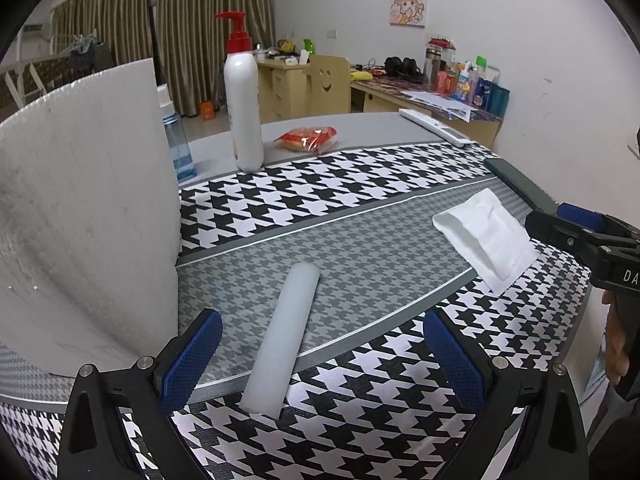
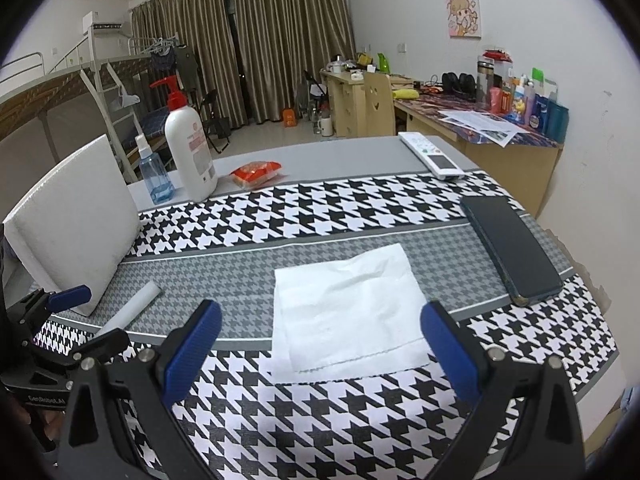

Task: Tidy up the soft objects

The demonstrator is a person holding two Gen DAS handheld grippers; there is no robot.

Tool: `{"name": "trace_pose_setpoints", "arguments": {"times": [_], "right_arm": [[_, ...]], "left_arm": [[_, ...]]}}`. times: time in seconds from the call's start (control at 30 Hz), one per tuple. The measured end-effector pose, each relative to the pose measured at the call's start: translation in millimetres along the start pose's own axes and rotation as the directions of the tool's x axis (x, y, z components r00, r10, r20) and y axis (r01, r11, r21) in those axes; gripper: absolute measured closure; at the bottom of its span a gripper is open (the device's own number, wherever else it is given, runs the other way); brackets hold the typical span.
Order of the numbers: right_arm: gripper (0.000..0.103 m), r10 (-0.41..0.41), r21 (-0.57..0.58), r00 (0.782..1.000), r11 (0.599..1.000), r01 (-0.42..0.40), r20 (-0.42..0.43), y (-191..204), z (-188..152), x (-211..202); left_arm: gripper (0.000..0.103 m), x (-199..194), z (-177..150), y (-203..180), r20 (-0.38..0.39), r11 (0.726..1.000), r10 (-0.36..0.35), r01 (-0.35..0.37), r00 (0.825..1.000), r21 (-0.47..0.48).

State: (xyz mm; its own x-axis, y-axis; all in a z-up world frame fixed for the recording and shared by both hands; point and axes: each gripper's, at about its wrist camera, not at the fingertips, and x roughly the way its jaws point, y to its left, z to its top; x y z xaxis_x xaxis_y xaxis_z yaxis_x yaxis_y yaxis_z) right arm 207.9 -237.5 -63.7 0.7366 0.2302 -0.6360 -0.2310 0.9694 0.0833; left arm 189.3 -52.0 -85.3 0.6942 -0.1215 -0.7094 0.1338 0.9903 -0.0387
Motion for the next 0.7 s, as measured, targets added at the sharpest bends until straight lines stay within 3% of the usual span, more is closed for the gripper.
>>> {"name": "trace_pose_setpoints", "arguments": {"times": [0.7], "right_arm": [[0.002,-0.010,-0.002,0.997,1.000,0.010,-0.077,0,-3,25]], "left_arm": [[0.007,21,-7,7,-0.076,1.000,0.021,-0.022,0.997,-0.014]]}}
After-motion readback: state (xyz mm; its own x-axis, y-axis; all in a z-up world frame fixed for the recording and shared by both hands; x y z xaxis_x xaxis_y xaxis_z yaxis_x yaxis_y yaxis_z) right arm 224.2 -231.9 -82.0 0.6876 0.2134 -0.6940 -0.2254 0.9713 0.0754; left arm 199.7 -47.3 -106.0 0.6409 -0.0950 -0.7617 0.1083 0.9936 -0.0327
